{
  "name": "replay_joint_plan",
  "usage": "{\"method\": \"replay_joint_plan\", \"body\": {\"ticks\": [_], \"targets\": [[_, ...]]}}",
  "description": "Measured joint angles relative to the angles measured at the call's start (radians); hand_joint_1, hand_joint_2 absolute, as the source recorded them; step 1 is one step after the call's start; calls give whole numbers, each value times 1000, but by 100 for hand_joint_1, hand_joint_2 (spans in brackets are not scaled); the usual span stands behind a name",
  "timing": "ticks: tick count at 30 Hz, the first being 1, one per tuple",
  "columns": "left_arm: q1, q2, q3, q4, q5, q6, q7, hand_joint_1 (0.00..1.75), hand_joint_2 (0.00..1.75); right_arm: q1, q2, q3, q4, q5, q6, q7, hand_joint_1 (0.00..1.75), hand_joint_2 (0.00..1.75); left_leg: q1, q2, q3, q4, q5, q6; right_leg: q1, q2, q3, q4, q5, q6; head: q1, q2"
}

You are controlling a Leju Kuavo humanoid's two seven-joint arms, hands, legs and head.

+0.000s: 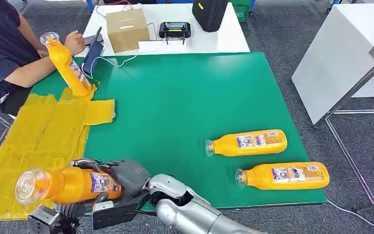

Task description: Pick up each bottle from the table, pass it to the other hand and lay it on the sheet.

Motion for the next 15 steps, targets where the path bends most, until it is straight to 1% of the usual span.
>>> {"method": "replay_joint_plan", "body": {"ticks": [1,2,3,7,10,11,15], "targets": [[0,0,2,0,11,-9,-1,175,175,0,0,0,0,0,-1,0,147,175,0,0,0,0,0,0,0,0,0,0,0,0,0,0],[0,0,5,0,23,-19,-3,175,175,0,0,0,1,-1,-3,1,40,175,0,0,0,0,0,0,0,0,0,0,0,0,0,0],[0,0,7,0,32,-28,-6,175,175,1,0,0,1,-1,-6,2,0,175,0,0,0,0,0,0,0,0,0,0,0,0,0,0],[-3,0,14,0,49,-47,-9,175,175,19,0,-3,1,16,-60,24,0,175,0,1,0,0,0,0,0,0,-1,0,0,0,0,0],[-8,-1,13,-1,6,-22,2,175,175,50,-15,-22,-15,38,-103,53,0,175,0,1,0,0,0,0,0,0,-1,0,0,0,0,0],[-11,-2,13,-2,-24,3,10,175,175,58,-23,-32,-24,46,-113,63,0,175,0,0,0,0,0,0,0,0,-1,0,0,0,0,0],[-47,-5,21,-6,-184,185,61,175,175,101,-89,-117,-101,81,-123,91,0,175,0,-1,0,0,0,0,0,0,1,0,0,0,0,0]]}}
